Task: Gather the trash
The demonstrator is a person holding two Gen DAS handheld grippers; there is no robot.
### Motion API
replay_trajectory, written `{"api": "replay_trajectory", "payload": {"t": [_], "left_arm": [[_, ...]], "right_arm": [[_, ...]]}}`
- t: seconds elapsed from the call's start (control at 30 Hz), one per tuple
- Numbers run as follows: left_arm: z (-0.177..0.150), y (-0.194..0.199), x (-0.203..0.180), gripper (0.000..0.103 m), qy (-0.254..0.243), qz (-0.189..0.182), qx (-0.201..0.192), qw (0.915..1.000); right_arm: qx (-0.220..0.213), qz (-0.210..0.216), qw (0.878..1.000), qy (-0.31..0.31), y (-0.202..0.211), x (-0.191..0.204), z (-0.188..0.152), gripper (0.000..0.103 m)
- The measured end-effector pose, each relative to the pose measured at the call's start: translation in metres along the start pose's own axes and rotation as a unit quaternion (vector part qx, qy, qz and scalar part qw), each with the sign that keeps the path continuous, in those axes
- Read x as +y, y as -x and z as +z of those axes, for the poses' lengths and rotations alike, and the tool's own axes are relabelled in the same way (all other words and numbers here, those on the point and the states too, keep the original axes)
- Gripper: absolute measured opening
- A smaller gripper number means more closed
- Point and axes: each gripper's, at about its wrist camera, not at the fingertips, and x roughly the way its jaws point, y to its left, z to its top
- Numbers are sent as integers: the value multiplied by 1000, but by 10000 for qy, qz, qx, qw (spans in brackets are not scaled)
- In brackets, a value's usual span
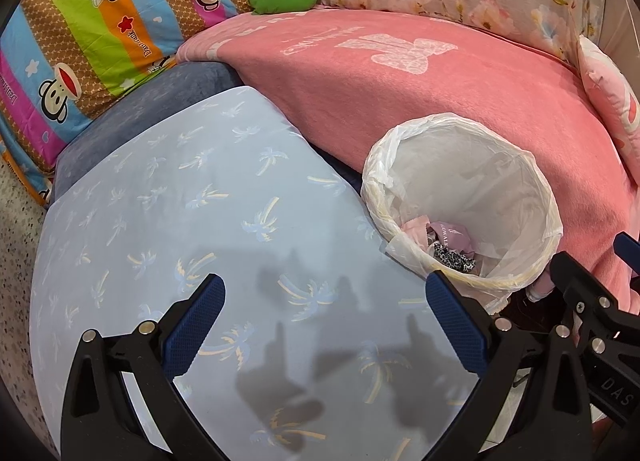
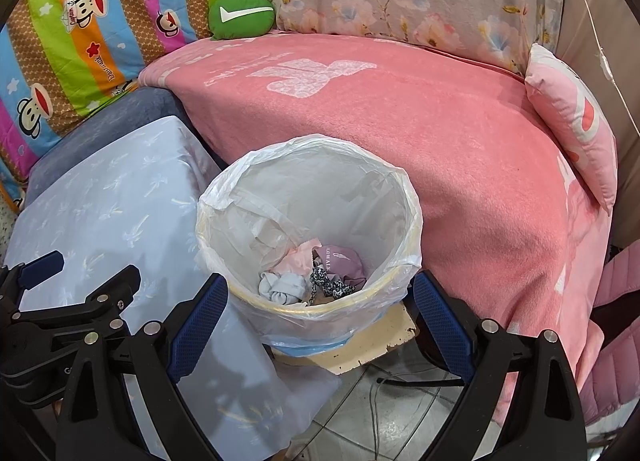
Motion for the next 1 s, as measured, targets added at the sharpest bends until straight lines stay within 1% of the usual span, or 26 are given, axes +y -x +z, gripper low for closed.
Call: {"api": "replay_trajectory", "payload": {"t": [0.67,1.0], "left_arm": [[-2,3,-4,96,-45,5,-36,10000],[0,5,1,96,-26,-20,-67,10000]], "right_arm": [[-4,-1,10000,-9,-1,-3,1,92],[-38,-51,9999,-79,1,-7,-1,92]]}}
